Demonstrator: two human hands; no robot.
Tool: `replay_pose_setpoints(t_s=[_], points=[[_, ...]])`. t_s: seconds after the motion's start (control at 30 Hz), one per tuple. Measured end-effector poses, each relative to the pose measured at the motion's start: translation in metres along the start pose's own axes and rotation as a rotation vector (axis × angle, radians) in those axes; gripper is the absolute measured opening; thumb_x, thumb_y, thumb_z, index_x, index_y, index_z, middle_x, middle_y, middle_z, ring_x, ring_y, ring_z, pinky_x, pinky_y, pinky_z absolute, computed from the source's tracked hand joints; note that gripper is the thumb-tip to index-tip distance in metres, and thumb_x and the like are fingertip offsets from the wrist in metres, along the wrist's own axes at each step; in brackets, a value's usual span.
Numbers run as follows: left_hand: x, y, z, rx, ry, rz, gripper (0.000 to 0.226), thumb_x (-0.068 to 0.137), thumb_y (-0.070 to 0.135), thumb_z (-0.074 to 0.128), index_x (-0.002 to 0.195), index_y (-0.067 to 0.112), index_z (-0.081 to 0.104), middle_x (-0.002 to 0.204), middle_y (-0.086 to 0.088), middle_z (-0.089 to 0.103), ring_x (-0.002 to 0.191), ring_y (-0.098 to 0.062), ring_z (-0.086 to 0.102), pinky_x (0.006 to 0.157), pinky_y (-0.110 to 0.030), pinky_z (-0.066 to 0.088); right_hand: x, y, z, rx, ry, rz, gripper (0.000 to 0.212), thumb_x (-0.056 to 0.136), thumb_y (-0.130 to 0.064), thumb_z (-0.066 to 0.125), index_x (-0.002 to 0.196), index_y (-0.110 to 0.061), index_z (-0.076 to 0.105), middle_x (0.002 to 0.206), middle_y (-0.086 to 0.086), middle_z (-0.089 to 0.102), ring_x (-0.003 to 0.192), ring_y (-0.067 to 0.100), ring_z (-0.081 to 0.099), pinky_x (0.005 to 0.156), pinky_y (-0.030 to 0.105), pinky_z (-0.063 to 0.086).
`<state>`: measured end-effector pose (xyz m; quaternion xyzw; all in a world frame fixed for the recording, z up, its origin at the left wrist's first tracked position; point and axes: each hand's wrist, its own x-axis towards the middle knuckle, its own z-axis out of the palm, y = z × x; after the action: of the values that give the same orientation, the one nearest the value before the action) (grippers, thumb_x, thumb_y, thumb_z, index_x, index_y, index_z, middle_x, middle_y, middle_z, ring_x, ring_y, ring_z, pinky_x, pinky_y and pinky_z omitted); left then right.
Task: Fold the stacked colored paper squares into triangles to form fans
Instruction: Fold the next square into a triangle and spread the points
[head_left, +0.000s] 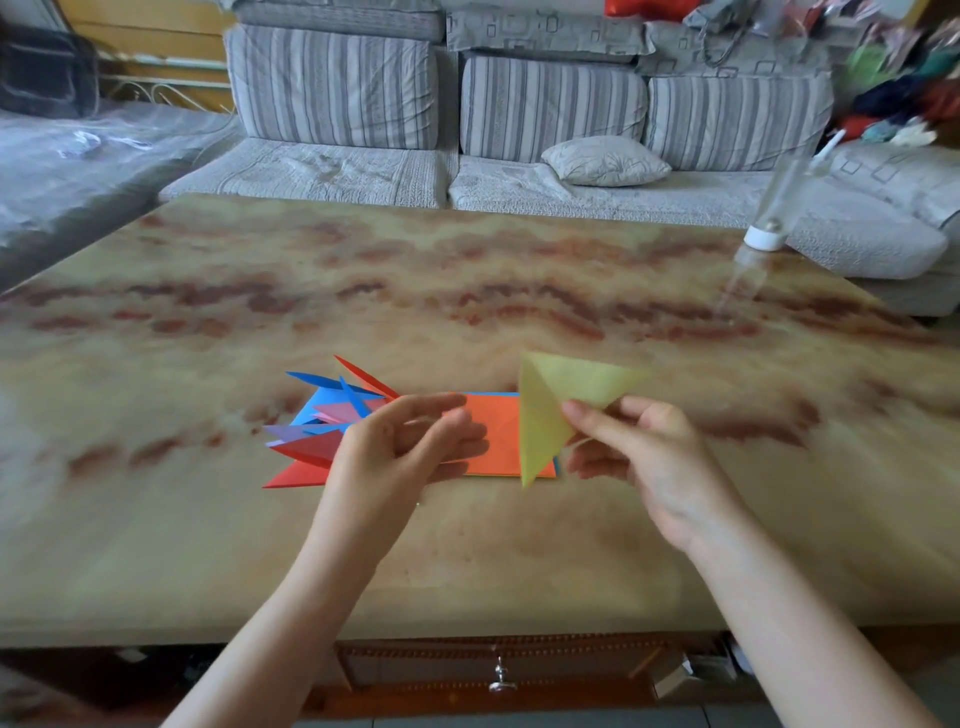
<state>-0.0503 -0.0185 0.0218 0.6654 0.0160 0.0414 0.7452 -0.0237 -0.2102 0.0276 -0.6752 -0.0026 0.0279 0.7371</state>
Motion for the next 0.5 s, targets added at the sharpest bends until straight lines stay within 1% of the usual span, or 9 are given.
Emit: replay_pose_setpoints(t_s=[0.07,0.13,0.2,0.23,0.27,0.33,0.37,0.43,0.5], points=[[-0.002,0.001,0.006,-0.064,-0.046,-0.068,0.031,0.082,0.035,0.058,0.100,0.012,0.067,0.089,-0.008,0.075,0.081,-0.019,0.073,0.071,-0.028,0.059,-0.003,0.004,0.006,-0.110,-0.099,-0.014,0.022,0.066,-0.021,0.074,0.080,-0.004,0.069,0.063,0.009,0.070,0.047,0.017,0.063,0.050,0.024,0.050],[-0.004,0.002,0.009,-0.070,-0.086,-0.113,0.037,0.078,0.039,0.060,0.103,0.013,0.068,0.092,-0.007,0.075,0.083,-0.020,0.072,0.069,-0.027,0.059,-0.004,0.006,0.010,-0.188,-0.161,-0.055,0.016,0.072,-0.015,0.075,0.082,-0.003,0.070,0.064,0.008,0.070,0.047,0.018,0.061,0.051,0.025,0.049],[-0.003,0.000,0.010,-0.037,-0.088,-0.104,0.025,0.082,0.023,0.065,0.104,0.013,0.069,0.088,-0.007,0.075,0.080,-0.018,0.072,0.065,-0.026,0.058,-0.006,0.007,0.012,-0.240,-0.214,-0.084,0.009,0.077,-0.010,0.073,0.083,-0.004,0.071,0.063,0.006,0.069,0.046,0.018,0.059,0.051,0.026,0.047],[-0.002,-0.002,0.010,-0.032,-0.075,-0.099,0.019,0.083,0.014,0.066,0.102,0.012,0.069,0.084,-0.006,0.075,0.077,-0.015,0.071,0.063,-0.026,0.058,-0.006,0.007,0.013,-0.256,-0.224,-0.099,0.010,0.078,-0.012,0.072,0.085,-0.005,0.070,0.063,0.005,0.069,0.046,0.018,0.059,0.052,0.027,0.047],[-0.002,-0.004,0.009,-0.039,-0.061,-0.100,0.018,0.084,0.007,0.065,0.101,0.012,0.069,0.080,-0.005,0.074,0.074,-0.014,0.070,0.060,-0.025,0.057,-0.006,0.009,0.014,-0.259,-0.217,-0.119,0.014,0.079,-0.017,0.071,0.087,-0.006,0.069,0.065,0.005,0.069,0.047,0.020,0.060,0.052,0.029,0.047],[0.000,-0.007,0.007,-0.077,-0.036,-0.102,0.018,0.085,0.001,0.063,0.100,0.008,0.069,0.083,-0.010,0.074,0.074,-0.016,0.070,0.059,-0.023,0.055,-0.006,0.012,0.014,-0.229,-0.169,-0.165,0.023,0.081,-0.026,0.066,0.097,-0.010,0.062,0.070,0.005,0.070,0.049,0.024,0.062,0.052,0.032,0.047],[0.001,-0.007,0.006,-0.108,-0.019,-0.099,0.017,0.085,0.000,0.062,0.100,0.006,0.068,0.086,-0.013,0.074,0.075,-0.017,0.069,0.058,-0.023,0.055,-0.005,0.012,0.014,-0.207,-0.142,-0.197,0.022,0.085,-0.024,0.063,0.102,-0.012,0.057,0.074,0.005,0.070,0.051,0.025,0.063,0.053,0.033,0.049],[0.002,-0.007,0.004,-0.179,0.006,-0.096,0.017,0.086,0.000,0.060,0.101,0.004,0.068,0.087,-0.013,0.073,0.075,-0.017,0.069,0.058,-0.022,0.054,-0.006,0.011,0.012,-0.212,-0.145,-0.288,0.016,0.093,-0.007,0.055,0.107,-0.015,0.052,0.088,0.005,0.070,0.063,0.025,0.066,0.058,0.033,0.054],[0.004,-0.008,0.003,-0.239,0.013,-0.103,0.019,0.087,0.001,0.059,0.105,0.001,0.066,0.087,-0.010,0.072,0.075,-0.015,0.069,0.059,-0.021,0.054,-0.008,0.011,0.012,-0.277,-0.218,-0.352,0.028,0.091,0.007,0.052,0.103,-0.018,0.058,0.106,0.006,0.063,0.080,0.019,0.067,0.069,0.032,0.056]])
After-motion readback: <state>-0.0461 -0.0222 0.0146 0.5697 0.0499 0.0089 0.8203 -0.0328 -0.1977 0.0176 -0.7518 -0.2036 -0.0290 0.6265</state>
